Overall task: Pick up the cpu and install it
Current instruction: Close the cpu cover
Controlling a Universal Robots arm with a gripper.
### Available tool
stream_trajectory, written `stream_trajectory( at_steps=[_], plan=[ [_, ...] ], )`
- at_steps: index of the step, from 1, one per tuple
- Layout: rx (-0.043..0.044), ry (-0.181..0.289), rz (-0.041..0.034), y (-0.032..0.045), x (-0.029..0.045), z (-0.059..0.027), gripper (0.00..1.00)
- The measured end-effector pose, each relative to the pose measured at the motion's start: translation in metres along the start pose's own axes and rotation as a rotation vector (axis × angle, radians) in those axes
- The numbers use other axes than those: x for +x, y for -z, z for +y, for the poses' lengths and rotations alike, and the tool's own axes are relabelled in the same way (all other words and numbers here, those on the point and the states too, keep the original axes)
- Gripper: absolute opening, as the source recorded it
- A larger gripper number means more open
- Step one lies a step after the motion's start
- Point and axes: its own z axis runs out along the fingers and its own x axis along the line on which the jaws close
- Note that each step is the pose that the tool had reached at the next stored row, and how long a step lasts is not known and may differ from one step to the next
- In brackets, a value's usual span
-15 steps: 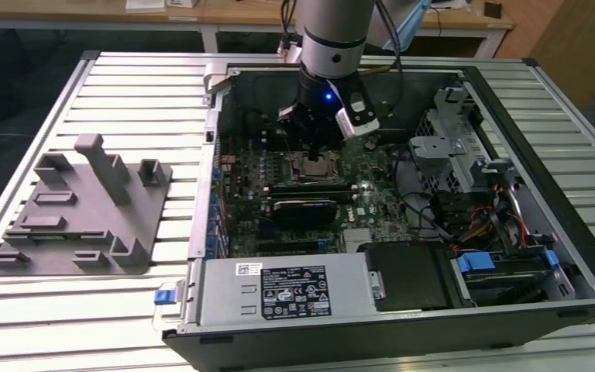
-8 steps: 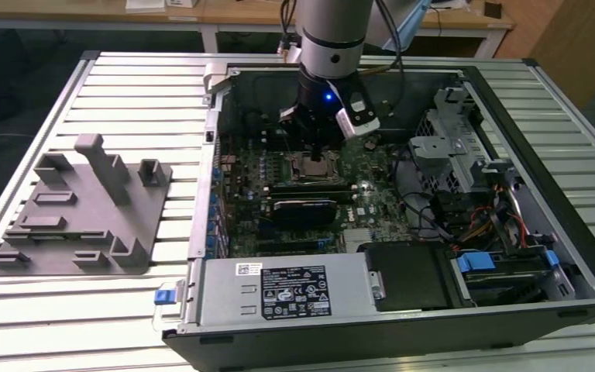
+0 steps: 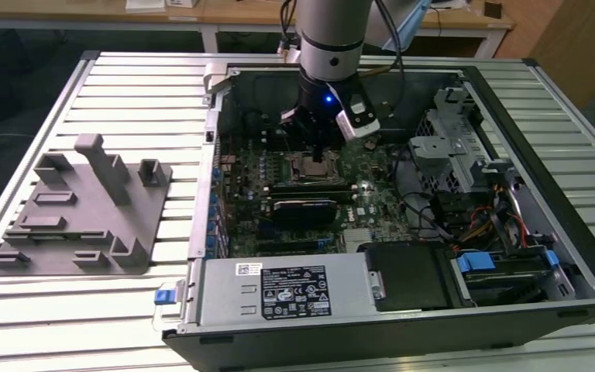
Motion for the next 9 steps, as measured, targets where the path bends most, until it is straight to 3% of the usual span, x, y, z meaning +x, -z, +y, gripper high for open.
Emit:
stream_trajectory(
  at_steps=[4,9],
  plan=[
    [-0.0002,0.0,-0.0006,-0.0002,0.0004,0.0,0.11],
    [-0.0013,0.0,-0.0124,-0.0028,0.0076,-0.0005,0.11]
  ],
)
